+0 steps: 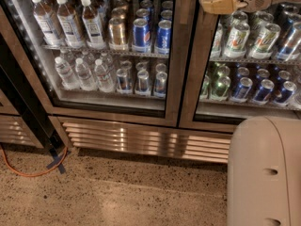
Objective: Open right fridge door
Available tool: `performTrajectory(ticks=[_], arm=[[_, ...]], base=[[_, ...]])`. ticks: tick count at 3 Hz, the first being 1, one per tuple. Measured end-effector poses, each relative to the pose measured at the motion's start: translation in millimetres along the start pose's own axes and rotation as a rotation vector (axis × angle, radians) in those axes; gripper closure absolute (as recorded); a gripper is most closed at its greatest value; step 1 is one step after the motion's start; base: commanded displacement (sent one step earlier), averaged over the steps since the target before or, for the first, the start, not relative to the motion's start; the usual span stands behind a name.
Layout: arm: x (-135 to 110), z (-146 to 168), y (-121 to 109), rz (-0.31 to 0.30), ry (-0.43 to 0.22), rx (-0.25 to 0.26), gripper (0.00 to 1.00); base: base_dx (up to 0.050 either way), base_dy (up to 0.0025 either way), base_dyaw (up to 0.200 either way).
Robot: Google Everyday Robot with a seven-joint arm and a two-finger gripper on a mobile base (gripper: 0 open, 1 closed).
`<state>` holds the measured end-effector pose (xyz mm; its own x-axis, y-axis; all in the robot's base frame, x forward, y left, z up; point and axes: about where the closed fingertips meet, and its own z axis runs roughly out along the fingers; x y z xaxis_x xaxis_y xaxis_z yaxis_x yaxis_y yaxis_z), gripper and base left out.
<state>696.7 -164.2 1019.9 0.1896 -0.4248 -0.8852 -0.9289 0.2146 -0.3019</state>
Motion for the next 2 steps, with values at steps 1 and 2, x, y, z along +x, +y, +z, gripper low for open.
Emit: performTrajectory(ticks=[1,2], arm=[[-0.8,-1.0,-1.7,0.000,0.000,0.000,1.00],[-1.0,-0.5,0.3,0.000,0.000,0.001,1.00]], base=[[0.000,0.00000,0.000],[0.000,0.00000,0.000]])
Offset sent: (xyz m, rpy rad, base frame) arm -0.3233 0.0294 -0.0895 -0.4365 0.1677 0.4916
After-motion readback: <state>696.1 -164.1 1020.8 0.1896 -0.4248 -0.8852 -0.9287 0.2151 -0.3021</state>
